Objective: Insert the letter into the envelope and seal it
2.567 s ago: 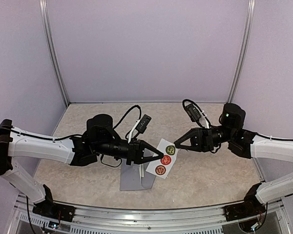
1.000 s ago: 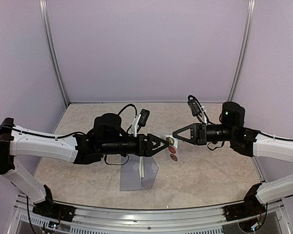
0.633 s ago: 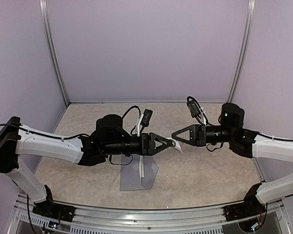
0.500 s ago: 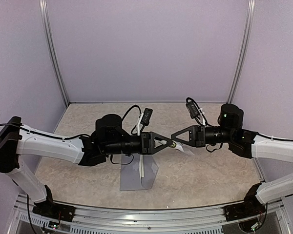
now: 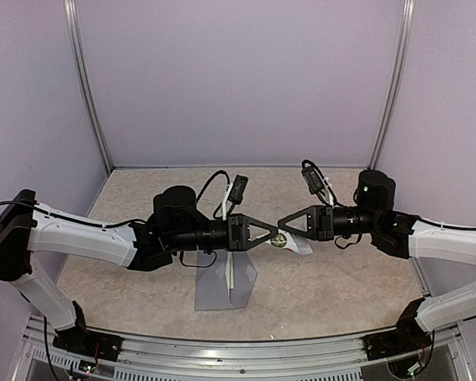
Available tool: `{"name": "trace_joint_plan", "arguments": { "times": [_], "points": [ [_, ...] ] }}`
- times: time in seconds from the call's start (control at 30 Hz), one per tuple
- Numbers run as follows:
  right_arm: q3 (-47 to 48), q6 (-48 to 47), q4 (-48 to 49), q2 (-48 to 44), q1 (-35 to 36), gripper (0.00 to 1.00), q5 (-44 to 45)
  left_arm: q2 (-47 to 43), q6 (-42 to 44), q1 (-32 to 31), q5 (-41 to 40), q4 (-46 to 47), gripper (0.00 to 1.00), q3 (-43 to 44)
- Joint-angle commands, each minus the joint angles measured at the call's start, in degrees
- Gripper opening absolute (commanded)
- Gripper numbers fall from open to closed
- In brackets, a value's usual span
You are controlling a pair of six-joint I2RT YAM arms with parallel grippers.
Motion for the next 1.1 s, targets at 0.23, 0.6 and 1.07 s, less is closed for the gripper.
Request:
{"name": "trace_joint_plan", "arguments": {
  "times": [0.23, 0.6, 1.07],
  "points": [
    [1.27, -1.99, -5.31, -1.17, 0.45, 0.11, -3.25, -2.37, 9.8, -0.03, 3.5, -3.43, 0.0, -1.08],
    [-0.38, -0.2, -3.72, -1.02, 0.47, 0.22, -11.09, -4.69, 14.67, -0.02, 4.04, -7.43, 0.0, -0.69],
    [-0.64, 0.05, -2.03, 1.19, 1.13, 0.07, -13.44, -5.12, 14.89, -0.04, 3.68, -7.0, 0.0, -0.45]
  ]
}}
